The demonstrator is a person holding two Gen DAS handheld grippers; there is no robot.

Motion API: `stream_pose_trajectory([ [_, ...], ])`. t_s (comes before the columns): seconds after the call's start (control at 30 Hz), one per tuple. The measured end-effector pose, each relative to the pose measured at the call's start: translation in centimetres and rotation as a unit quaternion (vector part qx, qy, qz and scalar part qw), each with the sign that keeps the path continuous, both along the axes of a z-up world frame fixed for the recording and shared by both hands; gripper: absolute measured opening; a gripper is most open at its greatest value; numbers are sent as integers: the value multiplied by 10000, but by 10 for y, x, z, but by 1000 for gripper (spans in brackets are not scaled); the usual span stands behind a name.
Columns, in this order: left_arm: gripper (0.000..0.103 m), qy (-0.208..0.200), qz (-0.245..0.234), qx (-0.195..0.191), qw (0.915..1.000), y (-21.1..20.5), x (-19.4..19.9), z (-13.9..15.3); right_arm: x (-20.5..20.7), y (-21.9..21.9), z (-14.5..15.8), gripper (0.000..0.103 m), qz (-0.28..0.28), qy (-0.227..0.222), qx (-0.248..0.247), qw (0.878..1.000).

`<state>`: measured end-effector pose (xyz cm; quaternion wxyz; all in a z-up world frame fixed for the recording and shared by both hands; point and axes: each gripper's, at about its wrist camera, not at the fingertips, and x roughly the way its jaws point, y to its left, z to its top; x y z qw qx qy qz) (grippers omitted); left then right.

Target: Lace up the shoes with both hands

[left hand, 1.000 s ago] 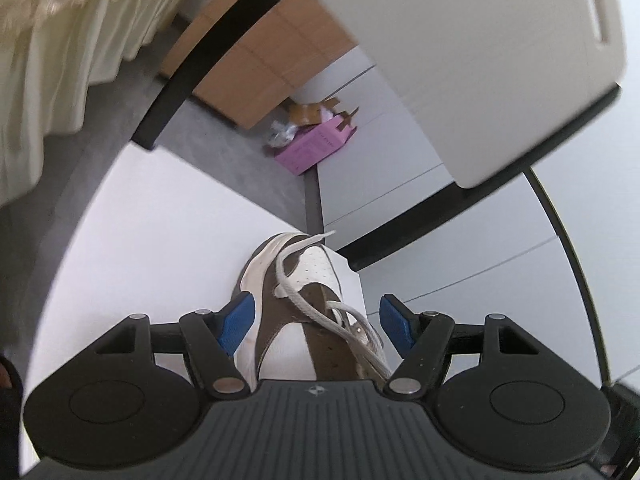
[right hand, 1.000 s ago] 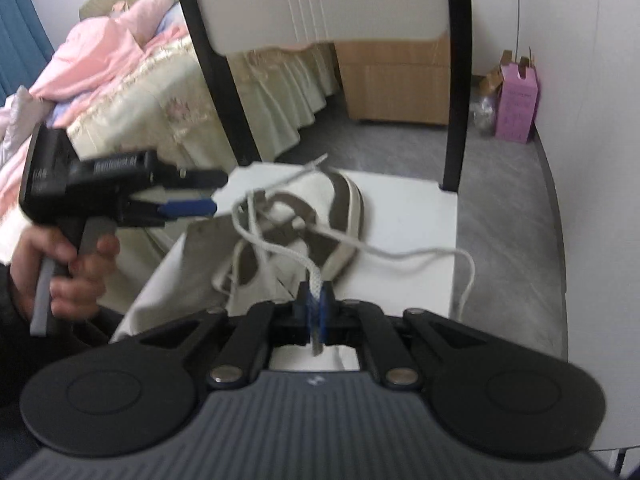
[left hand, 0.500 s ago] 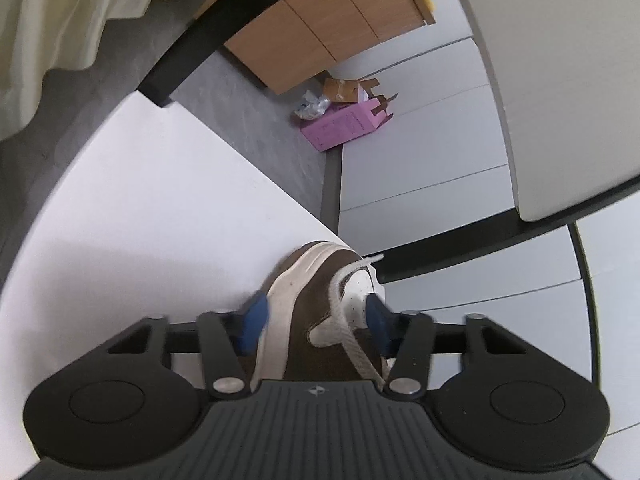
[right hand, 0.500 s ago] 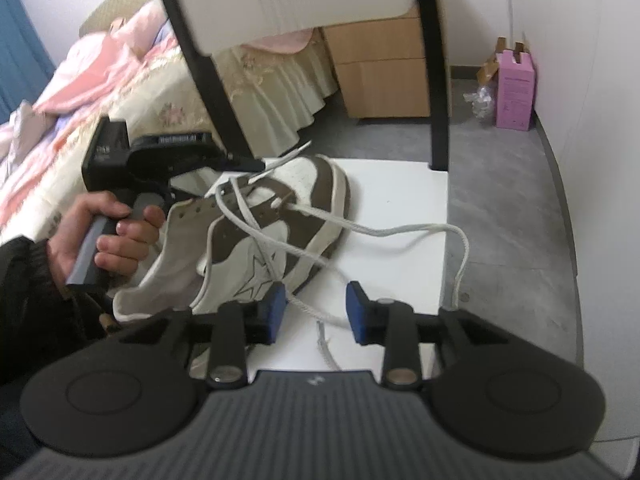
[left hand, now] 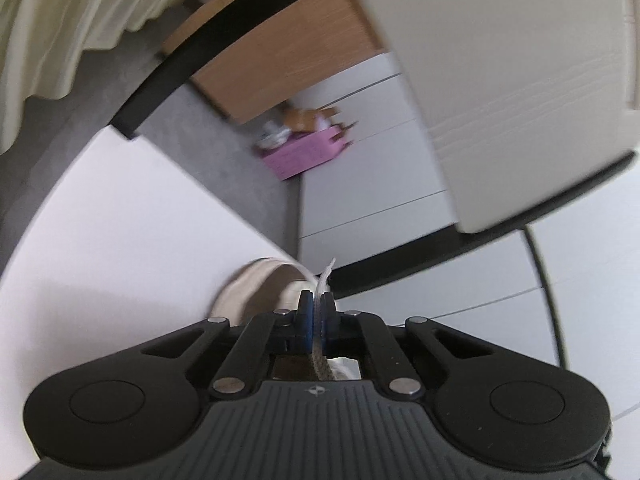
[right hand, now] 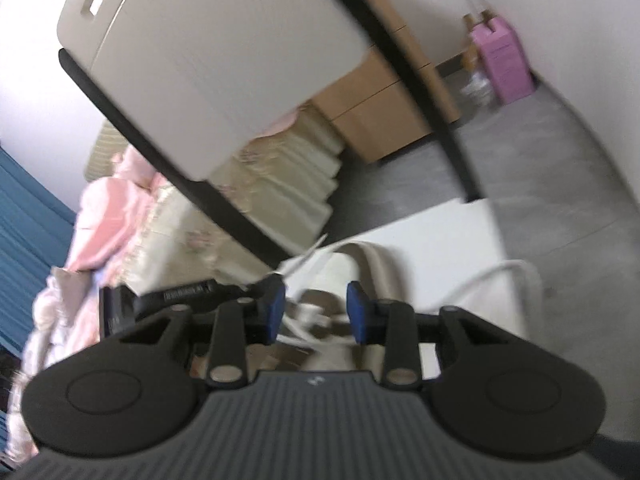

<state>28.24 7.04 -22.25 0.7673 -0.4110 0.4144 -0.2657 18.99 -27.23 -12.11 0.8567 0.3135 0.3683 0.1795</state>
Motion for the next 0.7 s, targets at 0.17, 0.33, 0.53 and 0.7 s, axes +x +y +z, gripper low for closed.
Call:
stream_pose_trajectory([
  [0.17, 4, -404, -184, -383, 9983, 1, -22, 16, 27, 27, 1, 36, -85, 273, 697, 9972],
  [0.33, 4, -614, -469, -566, 9954, 0, -33, 25, 41, 30, -9, 37, -486, 477, 1388, 9880],
  [0.53, 4, -665, -620, -582, 9942, -1, -38, 29, 44, 36, -17, 20, -873, 517, 1710, 9800],
  [0.7, 4, -729, -644, -462, 9942, -1, -37, 32, 42, 40, -14, 4, -881, 231, 1737, 9806],
])
